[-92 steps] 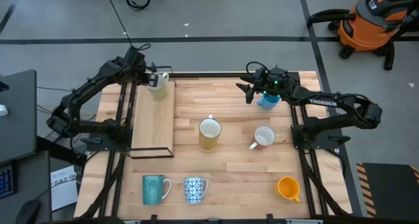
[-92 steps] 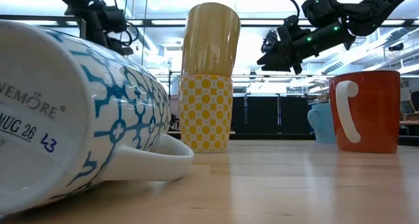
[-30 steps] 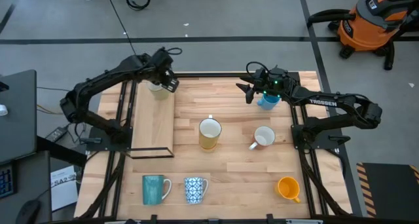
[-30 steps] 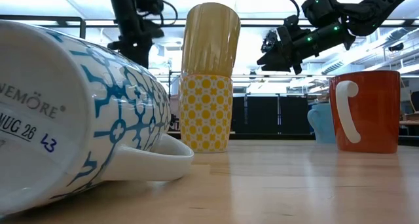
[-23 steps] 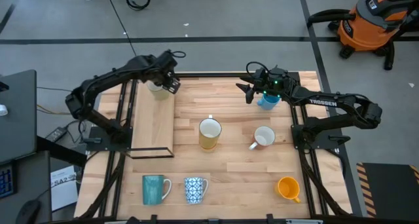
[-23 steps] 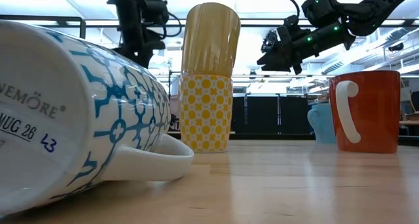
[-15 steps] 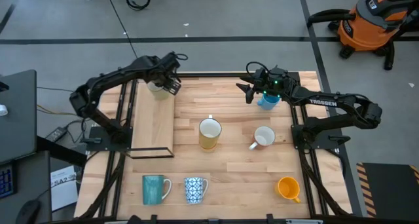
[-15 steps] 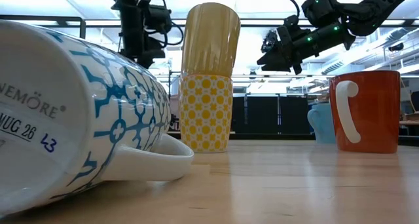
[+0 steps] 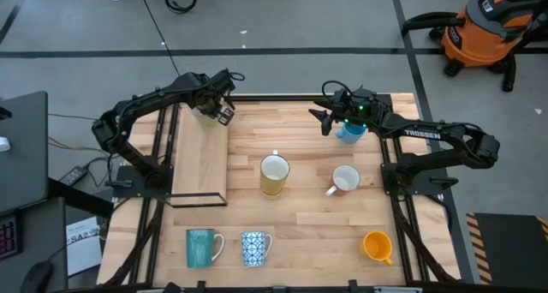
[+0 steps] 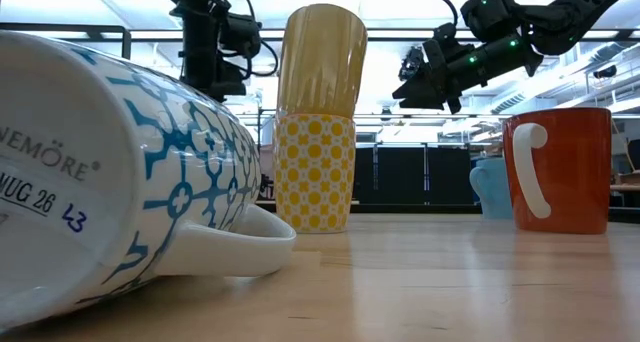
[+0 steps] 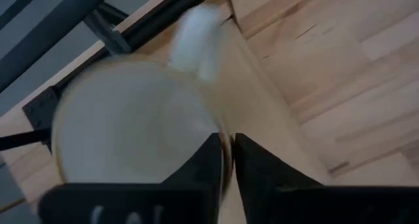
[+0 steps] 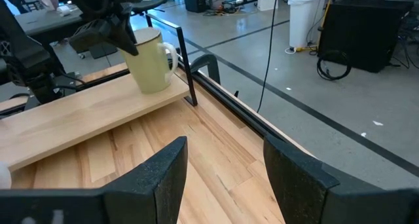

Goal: Place coffee mugs
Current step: Adjust the light green mug on the shelf

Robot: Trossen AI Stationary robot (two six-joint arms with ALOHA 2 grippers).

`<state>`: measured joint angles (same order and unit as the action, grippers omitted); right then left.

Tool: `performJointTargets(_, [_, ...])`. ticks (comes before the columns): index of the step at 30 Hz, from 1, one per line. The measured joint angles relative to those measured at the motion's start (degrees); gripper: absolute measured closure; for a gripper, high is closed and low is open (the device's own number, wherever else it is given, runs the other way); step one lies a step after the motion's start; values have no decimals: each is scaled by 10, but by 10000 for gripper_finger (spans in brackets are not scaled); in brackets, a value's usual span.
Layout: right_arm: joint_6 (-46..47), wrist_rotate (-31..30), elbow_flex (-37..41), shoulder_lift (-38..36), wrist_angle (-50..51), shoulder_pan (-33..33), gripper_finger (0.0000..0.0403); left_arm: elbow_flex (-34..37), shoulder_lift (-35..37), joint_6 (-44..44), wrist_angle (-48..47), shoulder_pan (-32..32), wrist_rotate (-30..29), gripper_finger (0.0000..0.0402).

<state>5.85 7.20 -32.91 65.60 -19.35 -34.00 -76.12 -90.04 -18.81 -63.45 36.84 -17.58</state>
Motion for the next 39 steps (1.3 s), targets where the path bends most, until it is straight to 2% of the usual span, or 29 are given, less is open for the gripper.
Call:
performJointTargets(3, [0,0,0,0,0,0,196,0,-1,-1,-18,1,-6,379])
performJointTargets(15, [0,0,0,0,0,0,196,0,7,-15,-76,37,-4,377])
performJointTargets(28, [0,0,0,0,0,0,196,1,28,-1,-67,123,-3,377])
performJointTargets(35, [0,0,0,0,0,0,196,1,28,-6,-58,129,9,375])
performJointTargets(39, [0,0,0,0,0,0,196,1,28,-16,-57,127,8,359])
